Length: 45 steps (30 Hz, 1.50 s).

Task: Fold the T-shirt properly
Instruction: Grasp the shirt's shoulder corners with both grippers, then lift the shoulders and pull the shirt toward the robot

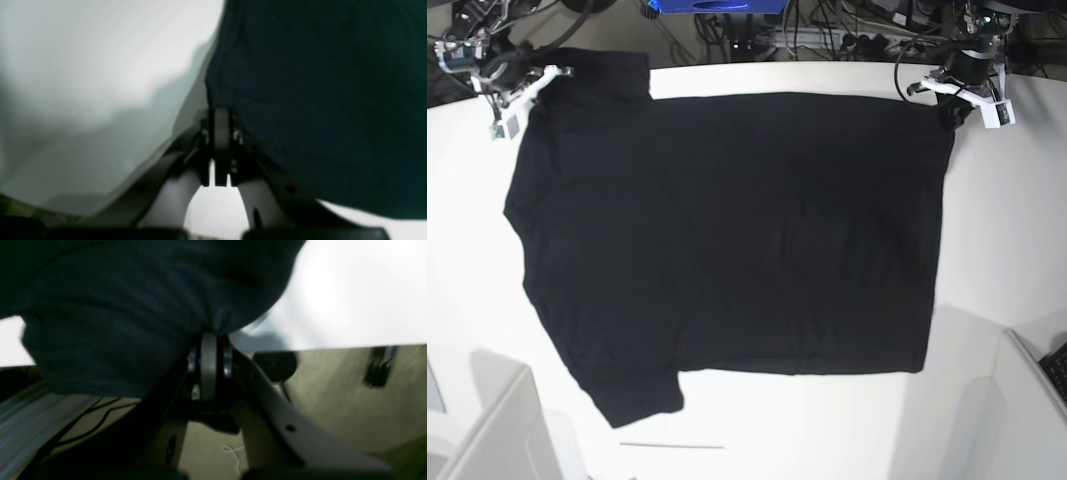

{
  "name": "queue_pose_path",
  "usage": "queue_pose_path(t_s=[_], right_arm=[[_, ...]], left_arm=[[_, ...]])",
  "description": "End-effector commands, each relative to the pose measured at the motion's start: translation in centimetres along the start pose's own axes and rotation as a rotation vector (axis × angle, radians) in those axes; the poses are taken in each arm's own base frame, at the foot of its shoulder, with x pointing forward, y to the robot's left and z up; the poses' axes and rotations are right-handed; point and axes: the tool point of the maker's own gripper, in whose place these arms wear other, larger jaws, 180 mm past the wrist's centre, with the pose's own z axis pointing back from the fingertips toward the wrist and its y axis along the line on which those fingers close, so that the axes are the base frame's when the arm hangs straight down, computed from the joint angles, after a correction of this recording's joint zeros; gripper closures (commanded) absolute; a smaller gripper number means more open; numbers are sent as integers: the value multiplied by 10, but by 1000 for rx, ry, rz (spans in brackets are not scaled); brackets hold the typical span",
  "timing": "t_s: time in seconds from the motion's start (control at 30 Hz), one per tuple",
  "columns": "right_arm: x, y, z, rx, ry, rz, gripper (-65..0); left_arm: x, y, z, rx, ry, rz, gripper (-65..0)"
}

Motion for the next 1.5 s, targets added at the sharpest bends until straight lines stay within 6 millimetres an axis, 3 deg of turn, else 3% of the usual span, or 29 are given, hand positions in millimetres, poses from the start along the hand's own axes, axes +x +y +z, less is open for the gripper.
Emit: queue_pose_path(t_s=[0.0,0.17,0.4,0.7,0.87,1.0,1.07,1.27,1.47], right_arm=[[12,-3,8,-18,-41,23,0],[44,-5,18,-50,-120,62,0],[90,-22,28,-98,-165,106,0],[125,-29,10,-48,-165,83,0],[146,-12,-7,18,-152,151,0],[165,-5,-7,34,-187,162,0],[174,1,-7,42,-199,165,0],[199,36,-13,97,-227,204,0],[213,52,-28,153,-237,184,0]], left_arm=[[15,-8,4,-19,-53,-8,0],[21,-14,3,-33,-75,4,0],[42,-28,-17,-43,-84,55,0],[61,-59,-40,-101,-51,130,0],[71,-63,-43,-110,-75,132,0],[69,-63,-38,-111,-74,125,0],[62,-57,-34,-96,-56,120,0],[73,-28,-24,-13,-108,163,0],[90,-40,-30,-48,-146,162,0]])
